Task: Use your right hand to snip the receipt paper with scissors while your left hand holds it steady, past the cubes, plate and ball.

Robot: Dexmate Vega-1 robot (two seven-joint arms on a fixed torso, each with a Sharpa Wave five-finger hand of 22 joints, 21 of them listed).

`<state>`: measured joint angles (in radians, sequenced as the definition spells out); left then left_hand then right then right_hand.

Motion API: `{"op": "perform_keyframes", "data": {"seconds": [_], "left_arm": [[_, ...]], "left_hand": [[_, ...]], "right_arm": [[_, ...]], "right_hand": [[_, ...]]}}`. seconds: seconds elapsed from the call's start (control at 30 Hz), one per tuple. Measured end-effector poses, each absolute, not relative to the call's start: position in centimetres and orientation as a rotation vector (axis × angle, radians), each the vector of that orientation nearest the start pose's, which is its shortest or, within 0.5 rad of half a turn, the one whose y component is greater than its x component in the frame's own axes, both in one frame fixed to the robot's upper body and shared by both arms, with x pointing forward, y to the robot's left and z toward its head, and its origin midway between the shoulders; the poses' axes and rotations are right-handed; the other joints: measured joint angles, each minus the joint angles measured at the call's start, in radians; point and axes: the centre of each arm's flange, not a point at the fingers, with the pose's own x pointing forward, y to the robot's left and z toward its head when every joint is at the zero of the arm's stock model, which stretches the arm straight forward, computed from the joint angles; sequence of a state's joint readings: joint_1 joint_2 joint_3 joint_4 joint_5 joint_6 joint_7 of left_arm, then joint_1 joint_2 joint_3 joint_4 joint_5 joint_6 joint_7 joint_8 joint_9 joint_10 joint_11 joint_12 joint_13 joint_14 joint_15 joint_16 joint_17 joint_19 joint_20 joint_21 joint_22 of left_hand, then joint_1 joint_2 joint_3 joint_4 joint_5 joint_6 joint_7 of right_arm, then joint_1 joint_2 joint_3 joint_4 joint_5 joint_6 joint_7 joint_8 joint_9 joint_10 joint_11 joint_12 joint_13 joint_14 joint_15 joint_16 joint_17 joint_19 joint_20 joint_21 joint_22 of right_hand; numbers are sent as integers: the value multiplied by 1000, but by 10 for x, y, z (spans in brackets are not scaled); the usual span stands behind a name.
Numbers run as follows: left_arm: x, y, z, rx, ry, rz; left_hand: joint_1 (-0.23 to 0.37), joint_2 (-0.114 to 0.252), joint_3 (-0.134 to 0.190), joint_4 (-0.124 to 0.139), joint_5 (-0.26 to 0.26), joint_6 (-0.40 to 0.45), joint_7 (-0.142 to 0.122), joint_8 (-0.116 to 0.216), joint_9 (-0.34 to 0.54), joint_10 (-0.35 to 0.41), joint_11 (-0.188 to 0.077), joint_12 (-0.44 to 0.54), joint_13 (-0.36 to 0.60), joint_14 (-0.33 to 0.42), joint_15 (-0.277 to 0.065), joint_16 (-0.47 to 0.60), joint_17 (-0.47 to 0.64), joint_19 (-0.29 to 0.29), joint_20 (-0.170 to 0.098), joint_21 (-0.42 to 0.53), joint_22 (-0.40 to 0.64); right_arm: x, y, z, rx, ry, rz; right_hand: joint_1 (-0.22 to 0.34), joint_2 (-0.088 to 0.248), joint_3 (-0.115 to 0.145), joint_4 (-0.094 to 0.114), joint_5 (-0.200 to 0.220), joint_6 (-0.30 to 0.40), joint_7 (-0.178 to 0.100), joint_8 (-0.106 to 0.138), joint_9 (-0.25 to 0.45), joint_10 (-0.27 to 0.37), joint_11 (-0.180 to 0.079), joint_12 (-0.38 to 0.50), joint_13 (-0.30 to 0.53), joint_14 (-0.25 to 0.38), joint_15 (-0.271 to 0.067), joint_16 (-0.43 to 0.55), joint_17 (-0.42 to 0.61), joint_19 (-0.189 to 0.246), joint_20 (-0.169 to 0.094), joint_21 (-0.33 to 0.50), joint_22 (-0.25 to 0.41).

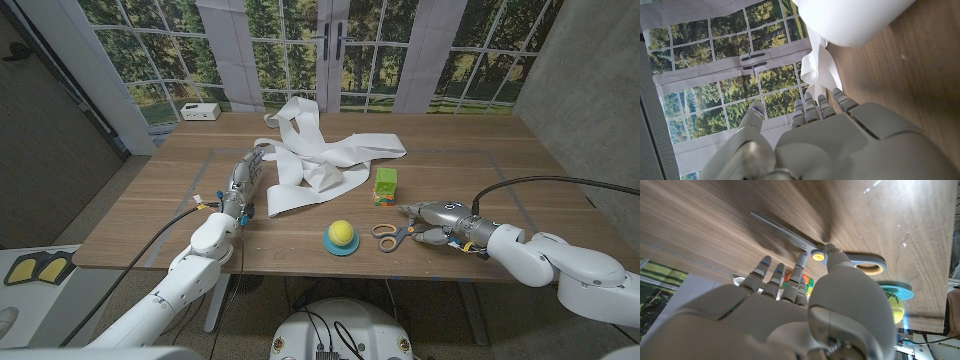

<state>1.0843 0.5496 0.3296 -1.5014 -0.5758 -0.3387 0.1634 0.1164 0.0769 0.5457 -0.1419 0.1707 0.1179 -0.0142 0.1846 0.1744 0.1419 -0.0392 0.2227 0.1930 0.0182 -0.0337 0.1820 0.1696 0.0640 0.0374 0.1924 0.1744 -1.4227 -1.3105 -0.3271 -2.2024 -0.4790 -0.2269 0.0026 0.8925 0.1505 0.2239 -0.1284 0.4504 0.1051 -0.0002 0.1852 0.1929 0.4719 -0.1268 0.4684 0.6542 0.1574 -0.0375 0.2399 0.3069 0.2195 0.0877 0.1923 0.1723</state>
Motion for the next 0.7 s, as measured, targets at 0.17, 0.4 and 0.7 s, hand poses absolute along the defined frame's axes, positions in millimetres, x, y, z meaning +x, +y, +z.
{"op": "perform_keyframes", "data": {"seconds": [0.17,0.4,0.7], "left_arm": [[602,292,-93,-48,-584,-88],[602,294,-93,-47,-583,-89],[601,297,-94,-46,-583,-87]], "left_hand": [[0,0,0,0,0,0,0,0,0,0,0,0,0,0,0,0,0,0,0,0,0],[0,0,0,0,0,0,0,0,0,0,0,0,0,0,0,0,0,0,0,0,0],[0,0,0,0,0,0,0,0,0,0,0,0,0,0,0,0,0,0,0,0,0]], "right_arm": [[472,-265,-122,-1676,-434,323],[472,-261,-125,-1663,-442,336],[471,-258,-127,-1655,-461,323]], "right_hand": [[0,0,13,-13,16,2,-2,0,0,5,-6,28,28,9,-1,0,6,0,0,0,0],[35,3,26,-26,29,20,-20,4,0,25,-33,88,86,42,-2,17,29,0,0,0,0],[94,12,41,-34,45,55,-47,8,0,18,-61,201,208,65,-5,55,94,16,-16,0,0]]}}
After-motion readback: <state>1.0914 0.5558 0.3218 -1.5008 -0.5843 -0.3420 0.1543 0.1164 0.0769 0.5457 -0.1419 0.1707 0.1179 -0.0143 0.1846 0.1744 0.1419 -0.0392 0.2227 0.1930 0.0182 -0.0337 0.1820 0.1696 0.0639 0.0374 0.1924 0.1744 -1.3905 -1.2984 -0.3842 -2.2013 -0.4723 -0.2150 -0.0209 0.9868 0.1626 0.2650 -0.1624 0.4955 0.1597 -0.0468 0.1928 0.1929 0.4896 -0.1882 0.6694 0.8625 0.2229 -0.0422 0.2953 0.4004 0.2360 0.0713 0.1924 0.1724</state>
